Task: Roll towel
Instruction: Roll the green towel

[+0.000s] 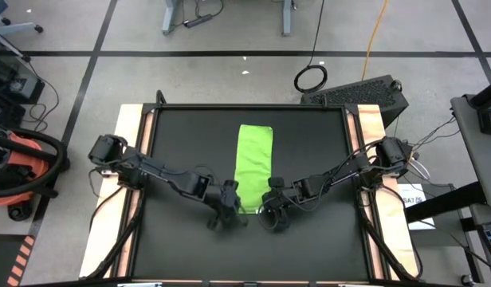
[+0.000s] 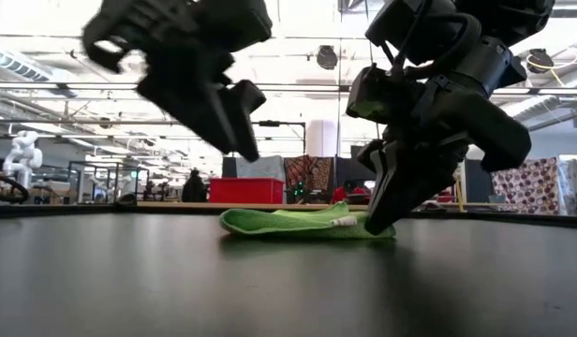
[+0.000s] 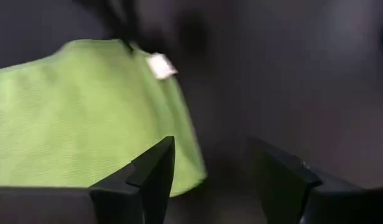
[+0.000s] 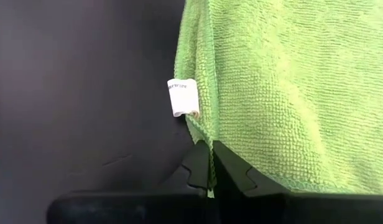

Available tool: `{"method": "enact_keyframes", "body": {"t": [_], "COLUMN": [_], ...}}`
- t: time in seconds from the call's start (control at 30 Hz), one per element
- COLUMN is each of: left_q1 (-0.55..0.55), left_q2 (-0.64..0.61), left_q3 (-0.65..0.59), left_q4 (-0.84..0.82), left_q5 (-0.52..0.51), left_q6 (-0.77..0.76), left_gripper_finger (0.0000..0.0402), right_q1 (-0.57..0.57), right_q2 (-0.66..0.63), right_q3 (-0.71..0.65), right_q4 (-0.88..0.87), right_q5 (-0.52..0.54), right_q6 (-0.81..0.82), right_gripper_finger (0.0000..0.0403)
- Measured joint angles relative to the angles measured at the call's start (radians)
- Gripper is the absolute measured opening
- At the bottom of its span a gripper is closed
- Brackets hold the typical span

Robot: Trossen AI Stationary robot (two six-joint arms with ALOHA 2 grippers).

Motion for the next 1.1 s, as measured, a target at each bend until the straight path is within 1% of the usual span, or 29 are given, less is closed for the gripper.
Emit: {"method": "enact_keyframes", "body": {"t": [0.1,0.2,0.27,0.43,0.53,0.67,1.0,1.1], "left_q1": [-0.029,-0.059,-0.070,-0.073,-0.073,-0.073,-0.073,-0.062], "left_q2": [0.000,0.000,0.010,0.056,0.088,0.117,0.136,0.136], "left_q3": [-0.028,-0.051,-0.066,-0.084,-0.085,-0.085,-0.085,-0.085], "left_q4": [0.000,-0.006,0.005,0.059,0.076,0.125,0.173,0.188], "left_q5": [-0.011,-0.125,-0.189,-0.214,-0.240,-0.237,-0.266,-0.264], "left_q6": [0.022,0.047,0.073,0.102,0.098,0.097,0.099,0.078], "left_gripper_finger": [0.0224,0.0244,0.0249,0.0250,0.0242,0.0209,0.0094,0.0056], "right_q1": [0.000,-0.004,-0.006,-0.014,-0.019,-0.019,-0.019,-0.019], "right_q2": [0.000,0.000,0.000,0.001,0.001,0.001,0.001,0.001], "right_q3": [0.000,0.000,0.000,0.000,0.000,0.000,0.000,0.000], "right_q4": [0.002,0.002,0.003,0.006,0.010,0.010,0.009,0.009], "right_q5": [-0.009,-0.011,-0.011,-0.011,-0.011,-0.011,-0.011,-0.014], "right_q6": [0.009,0.019,0.023,0.026,0.034,0.039,0.056,0.056], "right_gripper_finger": [0.0000,0.0000,0.0000,0.0000,0.0000,0.0000,0.0000,0.0000]}}
